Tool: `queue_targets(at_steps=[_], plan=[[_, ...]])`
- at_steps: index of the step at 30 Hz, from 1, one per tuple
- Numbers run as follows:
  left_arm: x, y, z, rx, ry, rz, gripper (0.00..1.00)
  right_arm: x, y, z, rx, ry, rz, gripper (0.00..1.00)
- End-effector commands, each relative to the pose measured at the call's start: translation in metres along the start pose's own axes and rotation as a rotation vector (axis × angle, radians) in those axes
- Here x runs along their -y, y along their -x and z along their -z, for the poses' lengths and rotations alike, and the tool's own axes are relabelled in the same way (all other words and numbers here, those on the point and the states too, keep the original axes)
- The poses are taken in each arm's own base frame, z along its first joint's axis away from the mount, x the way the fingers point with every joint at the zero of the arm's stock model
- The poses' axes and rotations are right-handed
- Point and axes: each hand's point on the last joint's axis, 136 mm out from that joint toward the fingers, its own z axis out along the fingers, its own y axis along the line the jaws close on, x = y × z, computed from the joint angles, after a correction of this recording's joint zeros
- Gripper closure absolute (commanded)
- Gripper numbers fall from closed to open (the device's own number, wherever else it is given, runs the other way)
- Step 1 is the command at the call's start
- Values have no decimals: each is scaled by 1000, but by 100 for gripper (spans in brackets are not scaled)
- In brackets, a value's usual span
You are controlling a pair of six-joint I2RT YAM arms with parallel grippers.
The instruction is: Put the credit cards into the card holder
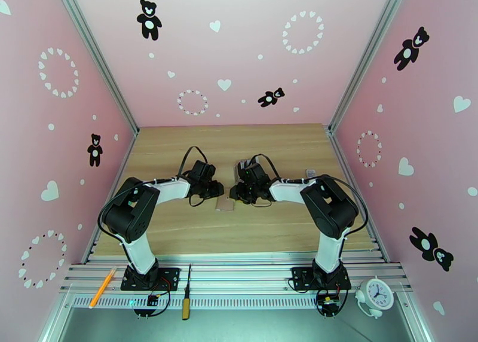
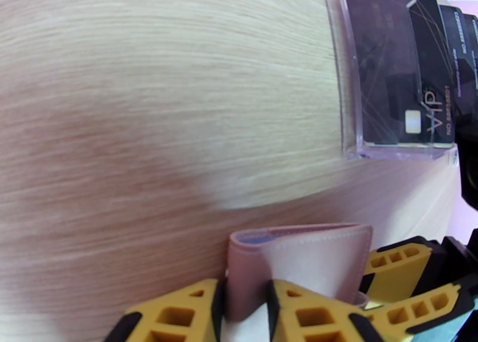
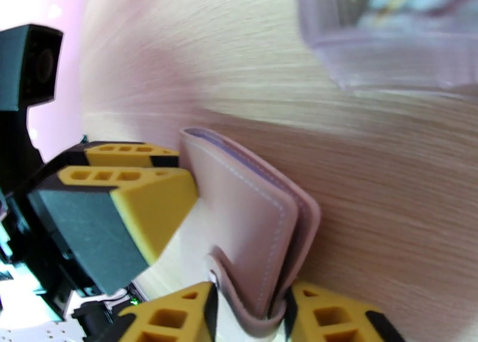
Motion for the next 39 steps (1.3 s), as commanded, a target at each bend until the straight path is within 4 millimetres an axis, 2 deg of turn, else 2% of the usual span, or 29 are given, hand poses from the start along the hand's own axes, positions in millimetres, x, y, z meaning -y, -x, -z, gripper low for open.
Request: queue_targets(at_steps=[1,6,13,18,22,26,34,39], plan=[[-16,-25,0,-72,60,20,71,-2,5,17,17,-88,63,62],[-5,-18,10,-49,41,10,69,6,16,30,31,-177,100,60],[15,4,40,22,23,-20,55,-3,25,59,61,-250,185,58],[19,29,75,117,67,-57,48,-11,34,97,117,-329,277,54],[10,51,106,213,148,-72,34,-8,50,132,181,-382,306,51],[2,70,139,329,202,-68,20,6,72,171,262,-430,283,48],[-9,97,190,500,221,-24,9,42,102,244,443,-494,191,45],[-23,110,210,567,235,32,7,76,112,288,567,-581,125,40]])
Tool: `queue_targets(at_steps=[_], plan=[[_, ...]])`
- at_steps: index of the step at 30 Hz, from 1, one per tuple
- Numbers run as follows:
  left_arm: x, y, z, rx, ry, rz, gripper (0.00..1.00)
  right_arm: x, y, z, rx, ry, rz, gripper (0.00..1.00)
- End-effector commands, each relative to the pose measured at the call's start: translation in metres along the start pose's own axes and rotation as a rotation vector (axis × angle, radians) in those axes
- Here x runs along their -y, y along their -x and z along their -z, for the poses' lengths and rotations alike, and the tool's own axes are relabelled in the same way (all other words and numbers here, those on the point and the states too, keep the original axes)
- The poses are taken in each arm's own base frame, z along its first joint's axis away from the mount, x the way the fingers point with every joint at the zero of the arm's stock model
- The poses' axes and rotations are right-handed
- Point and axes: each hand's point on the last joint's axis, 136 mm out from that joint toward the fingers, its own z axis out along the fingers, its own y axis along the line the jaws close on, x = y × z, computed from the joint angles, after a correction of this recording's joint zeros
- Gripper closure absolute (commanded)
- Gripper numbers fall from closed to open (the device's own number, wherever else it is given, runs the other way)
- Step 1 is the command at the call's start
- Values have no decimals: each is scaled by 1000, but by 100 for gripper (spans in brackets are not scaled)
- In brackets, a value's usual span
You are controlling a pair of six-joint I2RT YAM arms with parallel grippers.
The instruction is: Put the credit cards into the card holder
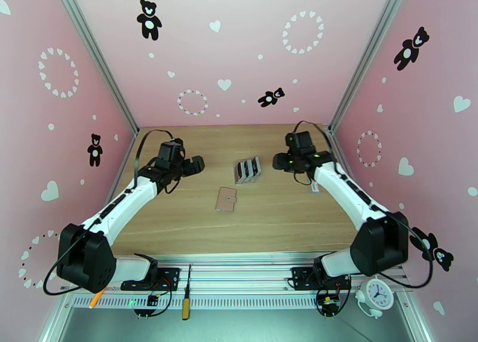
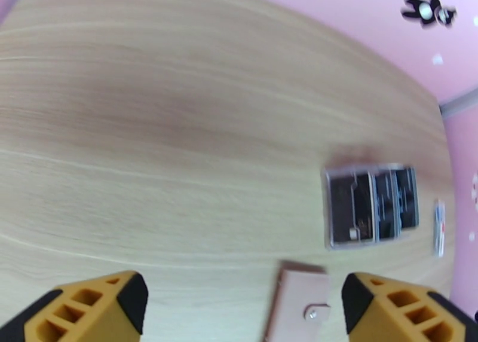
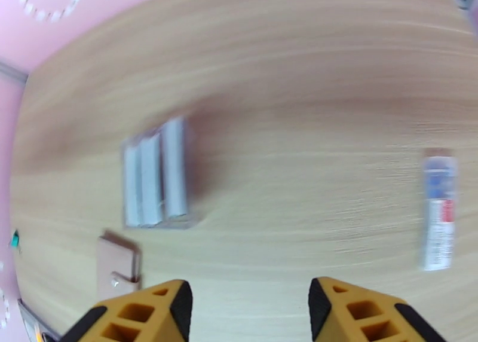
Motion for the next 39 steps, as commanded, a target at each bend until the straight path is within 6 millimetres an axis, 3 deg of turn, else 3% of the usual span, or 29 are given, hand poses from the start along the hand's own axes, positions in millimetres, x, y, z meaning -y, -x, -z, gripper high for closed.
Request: queue_targets(at_steps=[1,6,10,19,24,28,33,39], plan=[[-11,23,10,77,24,39,7,34,8,13,70,-93,-15,39],[-25,40,18,192,-4,81,2,64,19,17,134,-158,-50,36],[-39,53,29,289,43,71,2,70,26,13,151,-167,-47,35],[-81,62,23,411,270,-116,2,74,27,3,400,-146,95,34],[-97,51,10,498,279,-253,2,78,22,-15,391,-163,164,34],[-115,44,0,486,260,-269,2,82,18,-25,406,-182,212,34],[-121,29,-23,445,182,-304,2,83,12,-41,409,-174,248,34],[-123,19,-29,477,157,-324,2,78,15,-43,486,-144,281,35]])
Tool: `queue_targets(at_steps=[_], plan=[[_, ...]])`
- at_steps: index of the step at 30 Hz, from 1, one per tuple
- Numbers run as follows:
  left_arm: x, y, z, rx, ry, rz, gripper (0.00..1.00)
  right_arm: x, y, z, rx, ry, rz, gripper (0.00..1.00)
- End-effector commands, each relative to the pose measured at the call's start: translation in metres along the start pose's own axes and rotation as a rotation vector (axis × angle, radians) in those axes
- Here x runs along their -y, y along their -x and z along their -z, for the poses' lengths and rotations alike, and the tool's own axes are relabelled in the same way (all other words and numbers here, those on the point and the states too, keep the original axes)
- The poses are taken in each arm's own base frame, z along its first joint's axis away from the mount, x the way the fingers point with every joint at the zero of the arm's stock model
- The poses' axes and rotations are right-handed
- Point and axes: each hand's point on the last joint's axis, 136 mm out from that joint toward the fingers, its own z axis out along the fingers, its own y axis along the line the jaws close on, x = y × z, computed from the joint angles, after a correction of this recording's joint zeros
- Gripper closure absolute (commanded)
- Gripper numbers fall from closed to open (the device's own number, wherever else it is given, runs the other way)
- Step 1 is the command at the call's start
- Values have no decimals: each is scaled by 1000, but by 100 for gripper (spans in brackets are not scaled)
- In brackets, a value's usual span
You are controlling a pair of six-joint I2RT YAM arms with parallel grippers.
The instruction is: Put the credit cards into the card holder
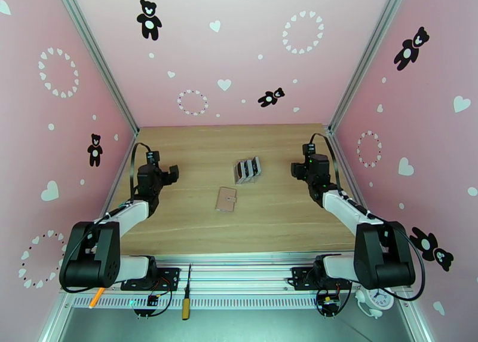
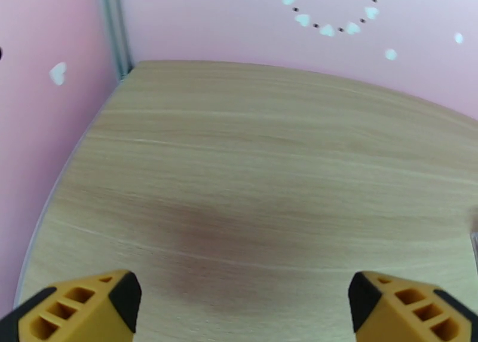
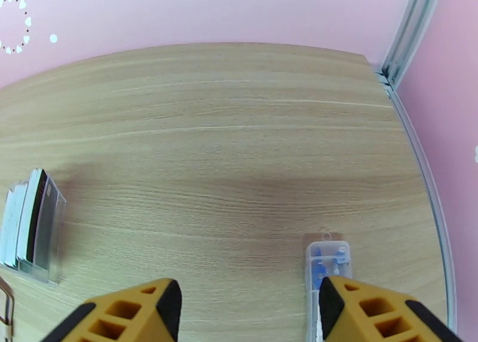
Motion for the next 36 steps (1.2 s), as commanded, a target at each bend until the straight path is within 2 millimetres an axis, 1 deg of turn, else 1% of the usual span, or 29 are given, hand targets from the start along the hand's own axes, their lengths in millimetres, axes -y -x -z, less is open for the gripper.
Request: queue_targets(at_steps=[1,3,7,9,11,12,14,16,20,22,27,30,36], plan=[[6,0,-2,74,-46,-26,2,-1,17,-2,109,10,27,35],[6,-9,-6,84,-54,-31,2,-3,16,-3,128,21,41,35],[6,-13,-9,75,-59,-29,2,-5,16,-3,158,28,61,36],[3,-14,-10,83,-44,-18,2,-5,16,-2,164,31,67,36],[-2,-18,-10,97,-34,1,2,-3,11,1,149,17,67,38],[-4,-14,-8,137,-37,16,2,0,7,5,146,2,66,38],[-5,-14,-9,126,-41,14,2,4,1,13,164,-17,59,38],[-5,-15,-9,125,-41,14,2,5,-3,16,169,-21,59,37],[-5,-14,-9,129,-38,15,2,4,-15,13,150,-19,66,38],[-5,-14,-8,129,-38,15,2,0,-22,8,145,0,78,38],[-5,-15,-9,128,-38,14,2,-7,-39,-10,121,35,88,38],[-5,-14,-9,127,-37,13,2,-2,-49,-20,112,66,39,37],[-5,-14,-9,128,-35,13,2,-2,-51,-23,96,71,43,29]])
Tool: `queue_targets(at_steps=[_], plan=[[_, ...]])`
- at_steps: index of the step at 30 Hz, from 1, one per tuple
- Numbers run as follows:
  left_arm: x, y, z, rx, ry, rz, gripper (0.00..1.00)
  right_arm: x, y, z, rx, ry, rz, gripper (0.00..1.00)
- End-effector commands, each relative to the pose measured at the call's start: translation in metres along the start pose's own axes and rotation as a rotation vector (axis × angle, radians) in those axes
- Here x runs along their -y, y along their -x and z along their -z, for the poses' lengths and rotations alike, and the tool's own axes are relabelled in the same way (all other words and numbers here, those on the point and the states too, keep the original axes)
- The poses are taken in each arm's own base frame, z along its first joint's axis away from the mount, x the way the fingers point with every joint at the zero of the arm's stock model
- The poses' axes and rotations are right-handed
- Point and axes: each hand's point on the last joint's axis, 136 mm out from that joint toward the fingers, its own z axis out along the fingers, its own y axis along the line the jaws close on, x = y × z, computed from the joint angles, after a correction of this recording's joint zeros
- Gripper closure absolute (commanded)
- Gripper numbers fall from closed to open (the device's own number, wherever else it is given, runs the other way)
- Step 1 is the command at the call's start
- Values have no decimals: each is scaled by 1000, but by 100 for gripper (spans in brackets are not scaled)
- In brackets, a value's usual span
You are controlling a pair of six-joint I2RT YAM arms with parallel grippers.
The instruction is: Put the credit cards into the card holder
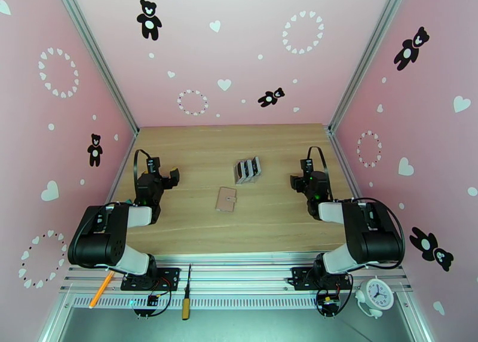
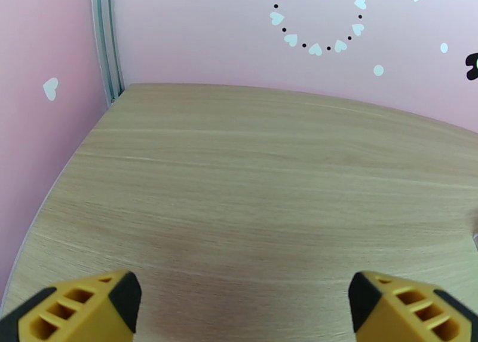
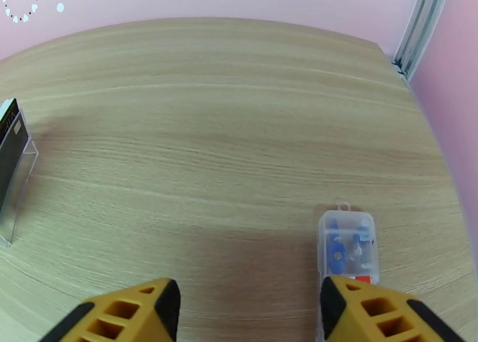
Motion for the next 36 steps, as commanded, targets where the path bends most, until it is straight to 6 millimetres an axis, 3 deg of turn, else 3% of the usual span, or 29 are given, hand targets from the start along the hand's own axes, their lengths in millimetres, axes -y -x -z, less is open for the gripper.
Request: queue_targets(at_steps=[1,2,3,36], plan=[[1,0,0,9,-12,10,2,-4,12,-1,52,22,-2,27],[1,0,0,9,-11,10,2,-4,13,-1,52,20,1,3],[1,0,0,9,-12,10,2,-4,13,-1,52,18,1,1],[1,-1,0,8,-14,12,2,1,15,1,43,-38,4,1]])
